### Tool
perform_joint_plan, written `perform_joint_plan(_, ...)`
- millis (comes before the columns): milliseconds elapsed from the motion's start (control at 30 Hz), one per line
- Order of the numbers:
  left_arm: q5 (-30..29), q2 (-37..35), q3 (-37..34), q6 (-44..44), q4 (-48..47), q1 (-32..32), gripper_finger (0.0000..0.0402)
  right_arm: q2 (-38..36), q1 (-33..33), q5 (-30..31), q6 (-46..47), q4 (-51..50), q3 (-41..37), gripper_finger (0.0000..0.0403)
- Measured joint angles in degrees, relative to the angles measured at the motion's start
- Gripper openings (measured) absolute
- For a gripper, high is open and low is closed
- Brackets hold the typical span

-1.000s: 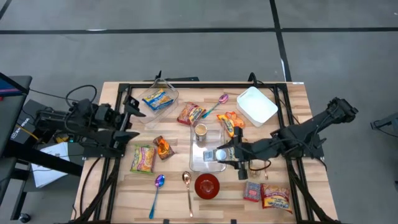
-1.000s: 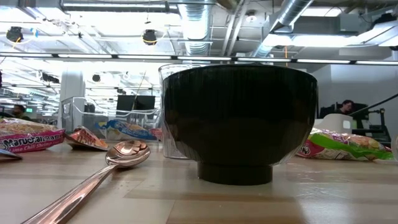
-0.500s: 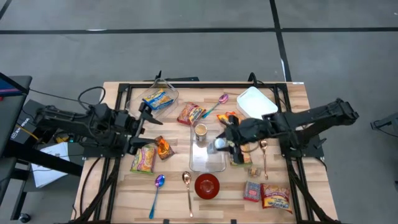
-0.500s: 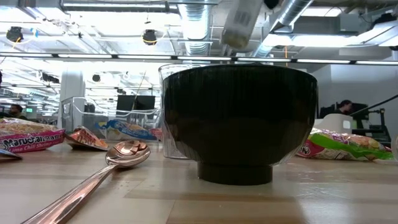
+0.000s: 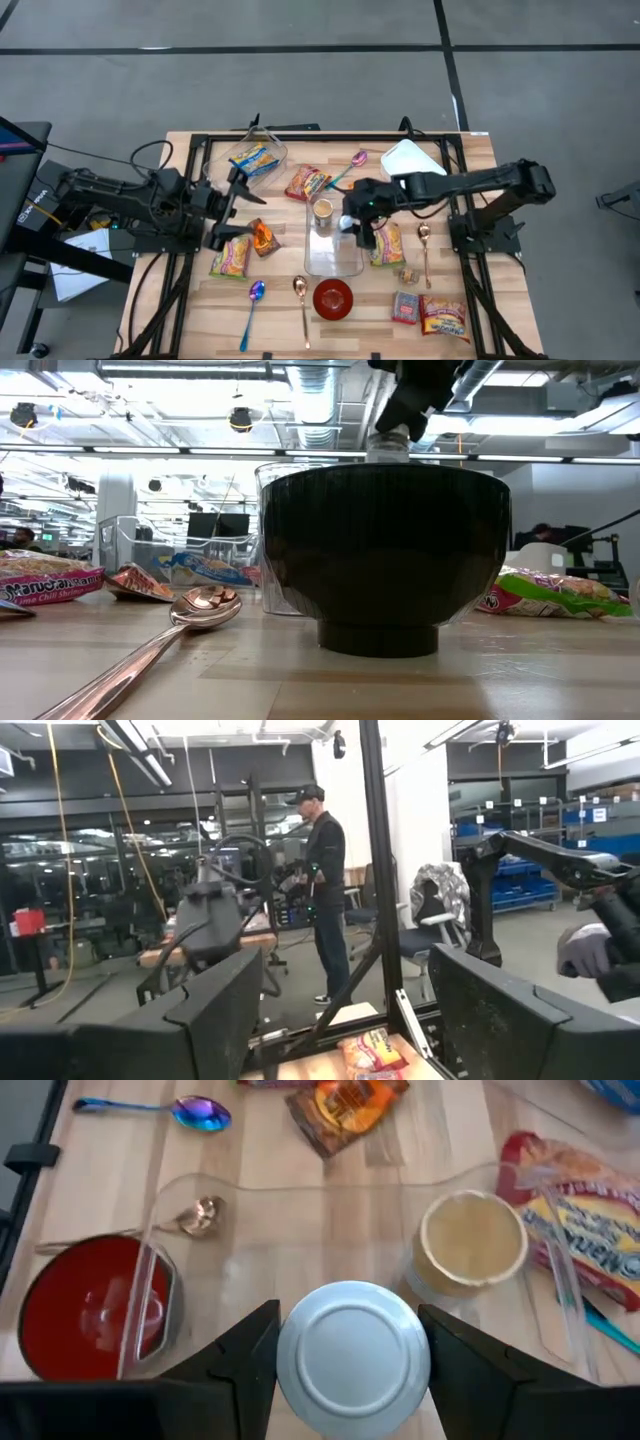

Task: Pick & Place Food Item
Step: Put the white spice bottle into the bottom transparent bin

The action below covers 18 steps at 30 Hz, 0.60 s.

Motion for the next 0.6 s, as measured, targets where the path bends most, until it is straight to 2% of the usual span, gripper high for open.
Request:
perform_joint_plan(200,0.2,0.0,0.0,0.4,-0.3,-1.6,0.0280,1.4,-1.5,-1.4,-0.2,-0.4,-0.1,0.0199)
perform_joint_plan(600,0.1,0.0,0.0,0.5,-0.3,-3.0,0.0280,8.6,-3.4,-2.9,-2.3,0.8,0.0,0.0199)
